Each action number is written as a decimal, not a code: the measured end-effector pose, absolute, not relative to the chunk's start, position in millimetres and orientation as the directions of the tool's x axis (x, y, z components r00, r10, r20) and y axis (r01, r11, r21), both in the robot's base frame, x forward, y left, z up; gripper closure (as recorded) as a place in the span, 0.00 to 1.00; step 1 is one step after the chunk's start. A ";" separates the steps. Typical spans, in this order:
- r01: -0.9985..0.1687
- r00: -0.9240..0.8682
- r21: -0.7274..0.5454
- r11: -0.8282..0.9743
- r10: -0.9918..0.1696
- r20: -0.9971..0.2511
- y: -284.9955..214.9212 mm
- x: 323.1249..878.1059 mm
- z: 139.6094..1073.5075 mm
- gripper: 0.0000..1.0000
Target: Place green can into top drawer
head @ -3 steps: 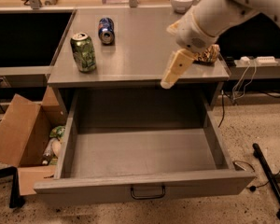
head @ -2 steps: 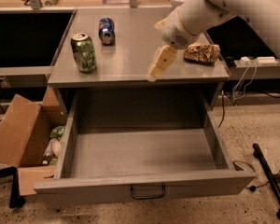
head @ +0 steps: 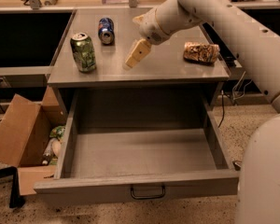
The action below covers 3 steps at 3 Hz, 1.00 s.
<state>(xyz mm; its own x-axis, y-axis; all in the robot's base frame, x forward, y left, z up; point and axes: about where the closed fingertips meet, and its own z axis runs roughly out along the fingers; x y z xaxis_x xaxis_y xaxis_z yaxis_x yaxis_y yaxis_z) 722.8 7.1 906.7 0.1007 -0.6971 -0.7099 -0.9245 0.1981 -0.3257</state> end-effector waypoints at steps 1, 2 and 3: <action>-0.925 0.101 -0.326 0.198 -0.697 -0.710 7.2 722.8 906.6 0.00; -0.931 0.094 -0.300 0.209 -0.657 -0.748 24.4 726.6 910.7 0.00; -0.946 0.112 -0.271 0.180 -0.603 -0.790 58.7 724.8 920.7 0.00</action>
Offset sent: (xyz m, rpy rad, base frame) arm 0.0095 0.0349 0.0150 0.1316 0.0299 0.0077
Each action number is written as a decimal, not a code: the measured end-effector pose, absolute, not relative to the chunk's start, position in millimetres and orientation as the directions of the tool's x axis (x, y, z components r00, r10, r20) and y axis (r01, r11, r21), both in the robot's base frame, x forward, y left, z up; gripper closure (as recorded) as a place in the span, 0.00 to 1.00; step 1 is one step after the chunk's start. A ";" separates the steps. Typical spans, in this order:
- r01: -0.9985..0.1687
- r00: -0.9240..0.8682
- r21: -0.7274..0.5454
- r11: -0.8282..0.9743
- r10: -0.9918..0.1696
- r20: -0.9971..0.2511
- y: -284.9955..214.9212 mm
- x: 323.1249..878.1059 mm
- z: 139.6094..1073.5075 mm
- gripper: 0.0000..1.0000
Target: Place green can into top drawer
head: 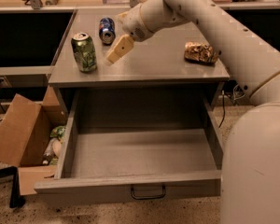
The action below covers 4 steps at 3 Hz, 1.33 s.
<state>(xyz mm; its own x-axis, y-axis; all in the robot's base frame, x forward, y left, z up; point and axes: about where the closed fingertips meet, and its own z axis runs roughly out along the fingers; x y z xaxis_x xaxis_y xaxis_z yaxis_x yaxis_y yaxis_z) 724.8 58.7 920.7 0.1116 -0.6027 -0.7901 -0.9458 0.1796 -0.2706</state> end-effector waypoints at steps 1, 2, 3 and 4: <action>-0.963 0.109 -0.227 0.146 -0.562 -0.820 90.8 720.1 922.0 0.00; -0.976 0.099 -0.185 0.112 -0.532 -0.841 117.6 714.7 919.7 0.00; -0.984 0.088 -0.153 0.086 -0.514 -0.853 137.6 711.3 915.5 0.00; -0.987 0.089 -0.143 0.070 -0.502 -0.860 151.1 711.0 914.7 0.19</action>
Offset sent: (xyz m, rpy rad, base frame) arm -0.0153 0.0850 0.0014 0.1141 0.1175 0.1286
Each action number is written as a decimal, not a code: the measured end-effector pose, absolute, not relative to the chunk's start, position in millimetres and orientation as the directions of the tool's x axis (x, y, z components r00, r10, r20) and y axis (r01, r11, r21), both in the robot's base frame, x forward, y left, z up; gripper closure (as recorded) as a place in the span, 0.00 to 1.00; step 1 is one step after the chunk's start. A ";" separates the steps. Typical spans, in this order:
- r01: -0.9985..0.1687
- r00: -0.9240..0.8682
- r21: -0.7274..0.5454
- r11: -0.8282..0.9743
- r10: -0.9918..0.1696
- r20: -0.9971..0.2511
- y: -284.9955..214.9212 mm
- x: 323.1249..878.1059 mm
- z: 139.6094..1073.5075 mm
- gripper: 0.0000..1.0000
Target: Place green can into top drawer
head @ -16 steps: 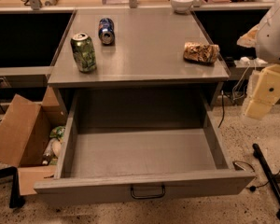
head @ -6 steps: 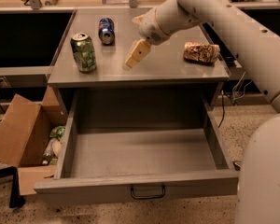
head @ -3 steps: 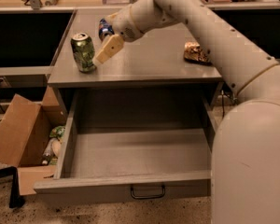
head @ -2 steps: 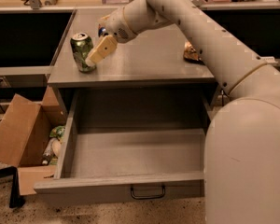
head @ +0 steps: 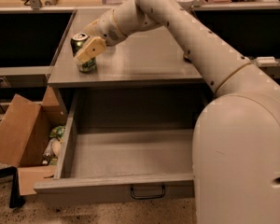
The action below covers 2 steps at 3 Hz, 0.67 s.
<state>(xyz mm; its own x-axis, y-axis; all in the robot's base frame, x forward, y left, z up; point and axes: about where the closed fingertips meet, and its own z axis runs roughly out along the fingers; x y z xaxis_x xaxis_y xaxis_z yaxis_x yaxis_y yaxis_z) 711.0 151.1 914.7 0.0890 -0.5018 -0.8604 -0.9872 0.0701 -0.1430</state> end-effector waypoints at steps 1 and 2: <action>-0.988 0.090 -0.141 0.065 -0.499 -0.862 155.2 711.0 914.4 0.41; -0.988 0.091 -0.140 0.062 -0.495 -0.864 157.8 710.2 914.4 0.65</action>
Offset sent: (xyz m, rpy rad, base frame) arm -0.0027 0.0103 0.0042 0.0252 0.0014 0.0126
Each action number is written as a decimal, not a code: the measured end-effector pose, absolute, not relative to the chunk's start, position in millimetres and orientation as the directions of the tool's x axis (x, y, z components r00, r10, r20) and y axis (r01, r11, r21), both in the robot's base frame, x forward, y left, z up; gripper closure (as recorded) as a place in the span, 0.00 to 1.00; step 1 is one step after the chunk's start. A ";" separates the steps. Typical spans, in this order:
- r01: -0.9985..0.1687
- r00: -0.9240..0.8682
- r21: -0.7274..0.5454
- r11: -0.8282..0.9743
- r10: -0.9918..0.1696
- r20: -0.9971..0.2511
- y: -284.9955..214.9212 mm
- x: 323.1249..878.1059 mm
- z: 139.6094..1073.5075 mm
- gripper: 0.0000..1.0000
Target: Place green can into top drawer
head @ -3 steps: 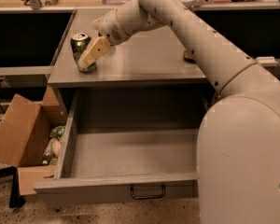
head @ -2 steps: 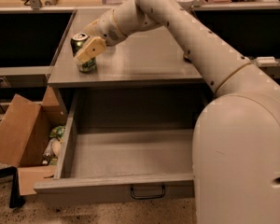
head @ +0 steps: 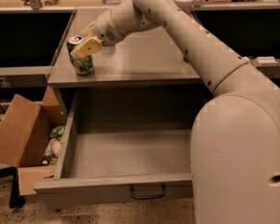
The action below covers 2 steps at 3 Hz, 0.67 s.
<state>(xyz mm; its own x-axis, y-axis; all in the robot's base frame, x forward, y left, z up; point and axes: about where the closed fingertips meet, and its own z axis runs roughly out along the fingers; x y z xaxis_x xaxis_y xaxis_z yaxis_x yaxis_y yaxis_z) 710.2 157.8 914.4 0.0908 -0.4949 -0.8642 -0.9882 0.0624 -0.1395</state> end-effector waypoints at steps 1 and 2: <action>-0.988 0.119 -0.153 0.036 -0.469 -0.875 150.3 693.5 924.2 0.88; -0.981 0.182 -0.191 -0.021 -0.426 -0.886 124.7 645.8 946.4 1.00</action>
Offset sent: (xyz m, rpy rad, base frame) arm -0.1079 -0.0638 0.0553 0.0944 -0.0925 0.1436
